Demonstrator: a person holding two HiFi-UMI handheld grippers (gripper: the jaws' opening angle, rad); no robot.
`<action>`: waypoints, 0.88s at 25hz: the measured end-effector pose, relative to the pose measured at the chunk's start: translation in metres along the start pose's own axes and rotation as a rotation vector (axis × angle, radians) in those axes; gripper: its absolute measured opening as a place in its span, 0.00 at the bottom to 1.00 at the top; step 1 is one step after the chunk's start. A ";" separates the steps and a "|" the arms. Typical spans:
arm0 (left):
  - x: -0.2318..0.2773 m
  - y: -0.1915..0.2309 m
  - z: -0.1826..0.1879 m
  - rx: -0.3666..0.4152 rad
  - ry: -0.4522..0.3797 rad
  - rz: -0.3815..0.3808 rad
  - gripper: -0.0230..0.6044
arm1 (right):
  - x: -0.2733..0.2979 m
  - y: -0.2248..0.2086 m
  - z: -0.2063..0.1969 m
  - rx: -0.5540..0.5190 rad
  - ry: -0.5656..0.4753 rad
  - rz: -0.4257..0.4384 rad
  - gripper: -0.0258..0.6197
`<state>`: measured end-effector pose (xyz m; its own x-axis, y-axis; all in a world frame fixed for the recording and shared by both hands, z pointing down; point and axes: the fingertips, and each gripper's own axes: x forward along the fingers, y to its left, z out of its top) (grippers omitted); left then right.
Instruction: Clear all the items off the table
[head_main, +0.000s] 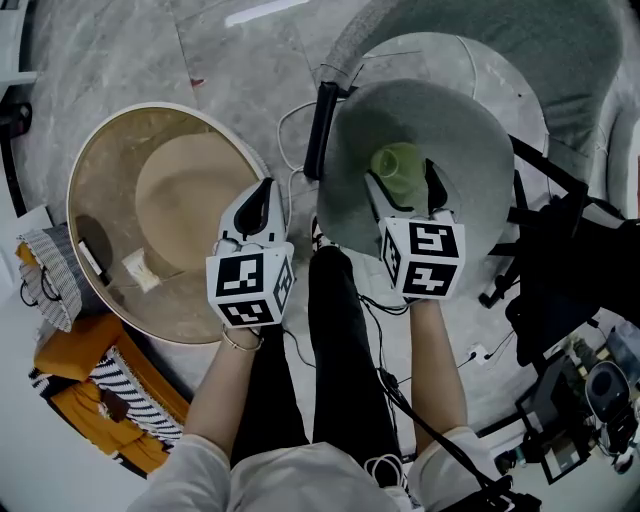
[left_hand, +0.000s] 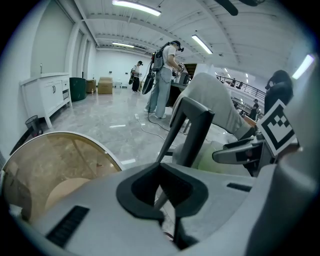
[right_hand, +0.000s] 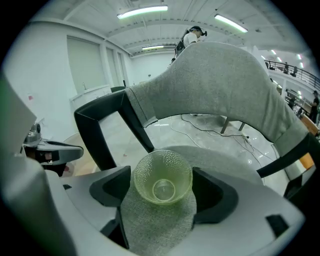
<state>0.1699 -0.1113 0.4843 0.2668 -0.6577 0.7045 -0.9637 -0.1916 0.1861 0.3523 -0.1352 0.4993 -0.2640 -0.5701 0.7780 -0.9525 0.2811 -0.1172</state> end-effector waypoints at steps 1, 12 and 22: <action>-0.001 0.000 -0.001 0.000 0.000 0.001 0.05 | -0.001 0.000 0.000 0.002 -0.003 0.001 0.62; -0.028 0.023 -0.004 -0.039 -0.018 0.029 0.05 | -0.034 -0.003 0.008 0.019 -0.039 -0.077 0.62; -0.087 0.074 -0.015 -0.111 -0.051 0.074 0.05 | -0.052 0.113 0.017 -0.053 -0.025 0.048 0.61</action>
<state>0.0753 -0.0572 0.4468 0.1922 -0.7039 0.6838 -0.9755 -0.0609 0.2114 0.2555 -0.0863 0.4348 -0.3130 -0.5737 0.7569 -0.9295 0.3488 -0.1200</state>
